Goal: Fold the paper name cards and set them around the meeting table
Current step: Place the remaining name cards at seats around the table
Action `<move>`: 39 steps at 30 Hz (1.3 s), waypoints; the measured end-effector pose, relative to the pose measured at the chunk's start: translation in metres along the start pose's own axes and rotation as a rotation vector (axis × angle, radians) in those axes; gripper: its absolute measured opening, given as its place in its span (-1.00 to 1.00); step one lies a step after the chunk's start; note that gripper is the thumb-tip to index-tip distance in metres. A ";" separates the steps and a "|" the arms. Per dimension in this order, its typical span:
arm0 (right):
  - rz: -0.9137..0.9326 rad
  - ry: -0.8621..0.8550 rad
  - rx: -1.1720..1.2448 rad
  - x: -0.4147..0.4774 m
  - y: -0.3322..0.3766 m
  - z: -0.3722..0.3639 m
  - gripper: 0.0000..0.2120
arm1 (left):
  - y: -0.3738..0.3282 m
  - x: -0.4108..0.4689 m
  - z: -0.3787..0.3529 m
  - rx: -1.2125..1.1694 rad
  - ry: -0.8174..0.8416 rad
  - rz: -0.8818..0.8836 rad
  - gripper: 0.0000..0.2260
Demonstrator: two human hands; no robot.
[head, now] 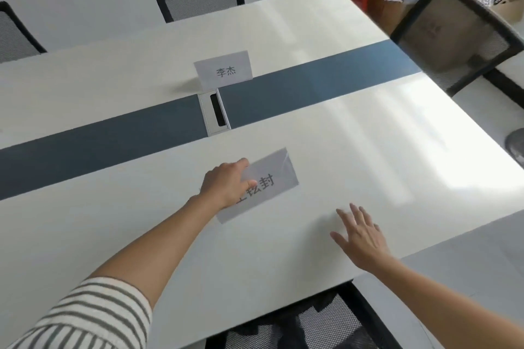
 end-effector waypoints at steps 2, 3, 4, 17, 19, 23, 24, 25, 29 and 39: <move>0.040 -0.004 -0.047 0.009 0.001 -0.014 -0.34 | 0.005 0.024 -0.014 0.081 -0.023 -0.037 -0.67; 0.050 -0.007 -0.060 0.011 0.001 -0.022 -0.33 | 0.007 0.036 -0.022 0.105 -0.029 -0.054 -0.67; 0.055 -0.025 -0.073 0.012 -0.001 -0.031 -0.32 | 0.010 0.048 -0.029 0.120 -0.032 -0.069 -0.67; 0.053 -0.141 -0.128 0.012 -0.018 -0.067 -0.33 | 0.038 0.167 -0.074 0.183 -0.142 -0.101 -0.68; 0.054 -0.143 -0.135 0.013 -0.018 -0.067 -0.33 | 0.039 0.176 -0.073 0.197 -0.150 -0.087 -0.69; 0.056 -0.142 -0.129 0.013 -0.019 -0.066 -0.33 | 0.039 0.186 -0.073 0.243 -0.180 -0.076 -0.65; 0.056 -0.138 -0.128 0.014 -0.019 -0.066 -0.33 | 0.038 0.183 -0.073 0.261 -0.202 -0.069 -0.60; 0.054 -0.132 -0.126 0.014 -0.019 -0.066 -0.33 | 0.037 0.178 -0.074 0.277 -0.228 -0.052 -0.55; 0.038 -0.129 -0.119 0.014 -0.018 -0.064 -0.33 | 0.023 0.150 -0.088 0.268 -0.212 0.035 -0.33; 0.047 -0.140 -0.118 0.014 -0.019 -0.066 -0.32 | 0.041 0.167 -0.081 0.239 -0.166 -0.062 -0.38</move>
Point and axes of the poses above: each hand's wrist, its own x-axis towards the middle knuckle, its own z-axis out of the back of the hand, y = z × x, the point moved 1 cm from there along x, towards the middle knuckle, and after that the axes turned 13 degrees about -y, right-handed, at the moved point
